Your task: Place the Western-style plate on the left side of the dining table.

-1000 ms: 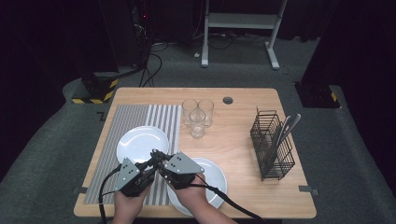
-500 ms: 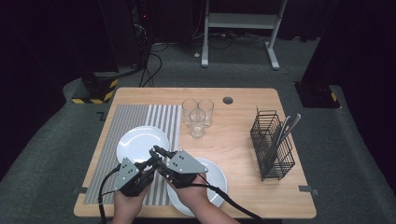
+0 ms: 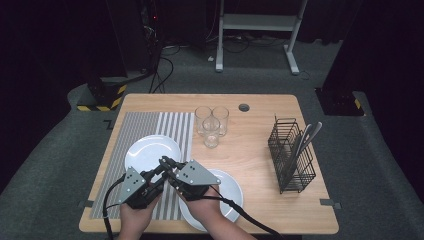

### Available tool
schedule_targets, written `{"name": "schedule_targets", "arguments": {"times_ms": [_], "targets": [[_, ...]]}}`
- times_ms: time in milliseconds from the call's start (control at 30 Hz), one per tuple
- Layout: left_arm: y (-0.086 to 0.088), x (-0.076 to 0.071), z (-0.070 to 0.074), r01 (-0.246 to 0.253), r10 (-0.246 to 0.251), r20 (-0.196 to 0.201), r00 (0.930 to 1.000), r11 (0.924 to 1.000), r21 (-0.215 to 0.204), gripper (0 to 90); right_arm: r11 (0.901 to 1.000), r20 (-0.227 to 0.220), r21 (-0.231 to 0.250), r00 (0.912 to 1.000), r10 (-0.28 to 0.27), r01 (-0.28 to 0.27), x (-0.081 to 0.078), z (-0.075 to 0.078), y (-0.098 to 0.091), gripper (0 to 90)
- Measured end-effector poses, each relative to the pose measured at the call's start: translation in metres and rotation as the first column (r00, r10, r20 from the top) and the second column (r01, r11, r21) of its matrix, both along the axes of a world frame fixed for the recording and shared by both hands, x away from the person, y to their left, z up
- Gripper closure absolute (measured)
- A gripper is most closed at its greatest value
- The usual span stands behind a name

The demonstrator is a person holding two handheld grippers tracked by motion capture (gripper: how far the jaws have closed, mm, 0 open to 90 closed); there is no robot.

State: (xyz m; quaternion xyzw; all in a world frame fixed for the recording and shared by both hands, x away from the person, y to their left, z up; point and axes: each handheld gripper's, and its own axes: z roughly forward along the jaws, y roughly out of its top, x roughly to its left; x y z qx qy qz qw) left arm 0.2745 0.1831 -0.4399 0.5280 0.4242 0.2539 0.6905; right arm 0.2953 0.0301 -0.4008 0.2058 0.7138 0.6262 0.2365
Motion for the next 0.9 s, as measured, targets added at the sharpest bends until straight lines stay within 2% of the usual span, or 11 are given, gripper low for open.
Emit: {"name": "schedule_targets", "arguments": {"times_ms": [133,200,300,367,500,733,900], "targets": [[0.0007,-0.0001,0.0024,-0.002,0.002,0.009,1.0,1.0,0.007,73.3,1.0,-0.005,0.004,1.0,-0.003,0.003,0.0006,0.0001,0.0006,83.1],[-0.0002,-0.0001,0.0036,-0.007,0.007,0.013,0.9999,0.9999,-0.007,73.3,1.0,-0.003,0.004,1.0,-0.004,0.004,0.0004,-0.0001,0.001,83.1],[0.0008,-0.0012,0.0053,-0.01,0.01,0.025,0.9996,0.9999,0.002,73.0,1.0,-0.003,0.004,1.0,-0.002,0.002,0.0003,-0.0002,0.0015,83.0],[-0.0005,-0.0018,0.007,-0.016,0.017,0.033,0.9993,0.9995,-0.027,72.2,1.0,-0.003,0.004,1.0,0.0,0.0,0.0001,-0.0002,0.0019,83.0],[-0.0003,-0.0026,0.0084,-0.014,0.015,0.038,0.9992,0.9994,-0.03,71.7,1.0,0.0,0.0,1.0,0.002,-0.002,-0.0005,-0.0003,0.0022,83.0],[-0.0015,-0.0032,0.0091,-0.024,0.024,0.043,0.9988,0.9997,0.001,74.9,1.0,-0.001,-0.002,1.0,0.003,-0.003,-0.0001,0.0,0.0026,82.5],[0.0034,-0.0004,0.0092,-0.037,0.037,0.033,0.9988,0.9993,-0.006,75.2,0.9999,-0.006,0.007,0.9999,0.014,-0.014,-0.0011,0.0046,0.0016,74.6]]}}
